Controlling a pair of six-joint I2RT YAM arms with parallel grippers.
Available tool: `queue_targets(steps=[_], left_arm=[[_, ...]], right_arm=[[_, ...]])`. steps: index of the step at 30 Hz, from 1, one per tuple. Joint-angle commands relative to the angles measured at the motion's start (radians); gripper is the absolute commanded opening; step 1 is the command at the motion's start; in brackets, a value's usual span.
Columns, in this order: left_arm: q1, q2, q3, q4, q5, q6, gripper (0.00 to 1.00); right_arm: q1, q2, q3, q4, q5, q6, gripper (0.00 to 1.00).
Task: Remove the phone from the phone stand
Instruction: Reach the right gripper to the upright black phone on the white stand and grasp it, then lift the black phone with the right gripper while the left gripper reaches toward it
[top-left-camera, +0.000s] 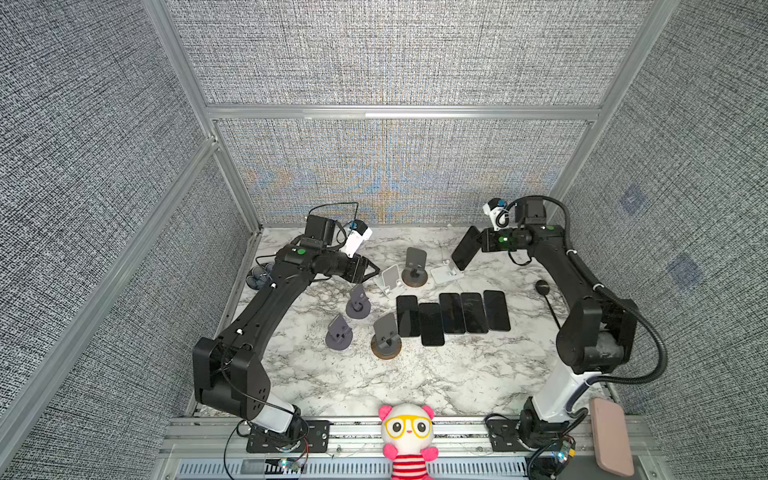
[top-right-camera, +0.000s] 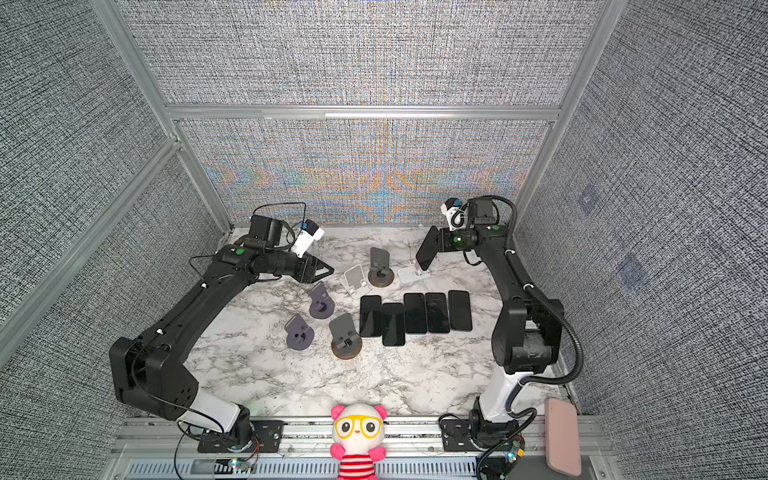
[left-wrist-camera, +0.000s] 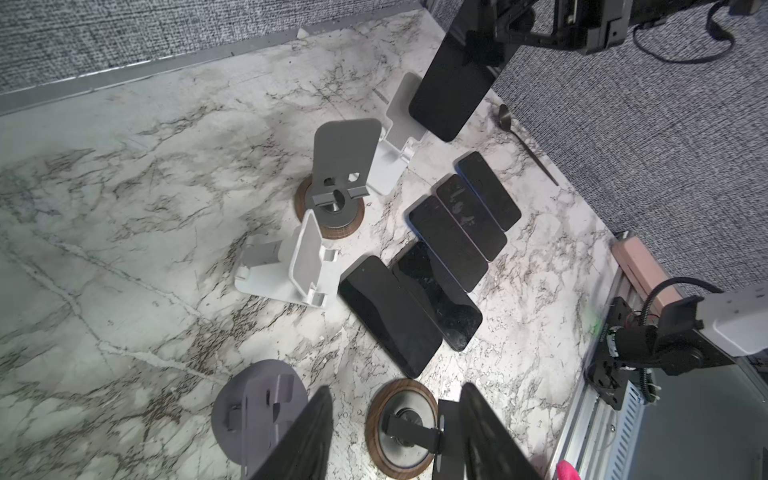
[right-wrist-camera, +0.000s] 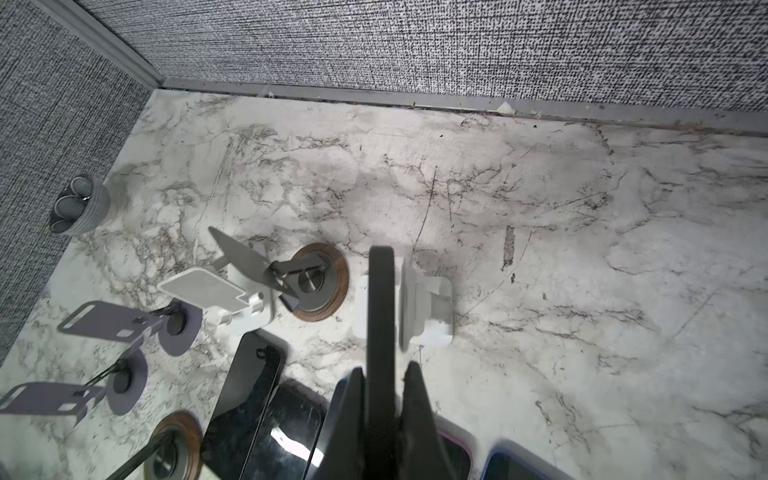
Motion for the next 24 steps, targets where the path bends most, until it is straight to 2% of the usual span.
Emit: queue_targets(steps=[1,4,7,9,13,16,19,20,24], left_arm=[[-0.001,0.005,0.012,0.008,0.144,0.022,0.60],[-0.026,0.027,0.045,-0.008,0.225,0.044,0.67],[-0.071,0.047,0.066,-0.007,0.200,0.047,0.73],[-0.096,0.057,0.067,0.022,0.210,0.039,0.73],[-0.152,0.088,0.058,0.114,0.301,-0.001,0.72],[-0.189,0.121,0.068,0.146,0.361,-0.018,0.66],[-0.213,0.153,0.077,0.154,0.353,-0.036,0.45],[-0.219,0.162,0.077,0.163,0.353,-0.050,0.42],[-0.241,0.190,0.074,0.224,0.374,-0.102,0.41]], right_arm=[[0.006,-0.041,0.035,-0.214,-0.089,-0.065,0.00],[0.011,-0.102,0.007,-0.325,-0.146,-0.114,0.00],[0.013,-0.171,-0.059,-0.374,-0.240,-0.166,0.00],[0.021,-0.213,-0.099,-0.392,-0.320,-0.208,0.00],[0.033,-0.262,-0.167,-0.406,-0.499,-0.311,0.00],[0.039,-0.259,-0.170,-0.453,-0.574,-0.388,0.00],[0.050,-0.238,-0.156,-0.489,-0.614,-0.430,0.00],[0.055,-0.229,-0.151,-0.493,-0.622,-0.435,0.00],[0.079,-0.200,-0.140,-0.494,-0.658,-0.462,0.01]])
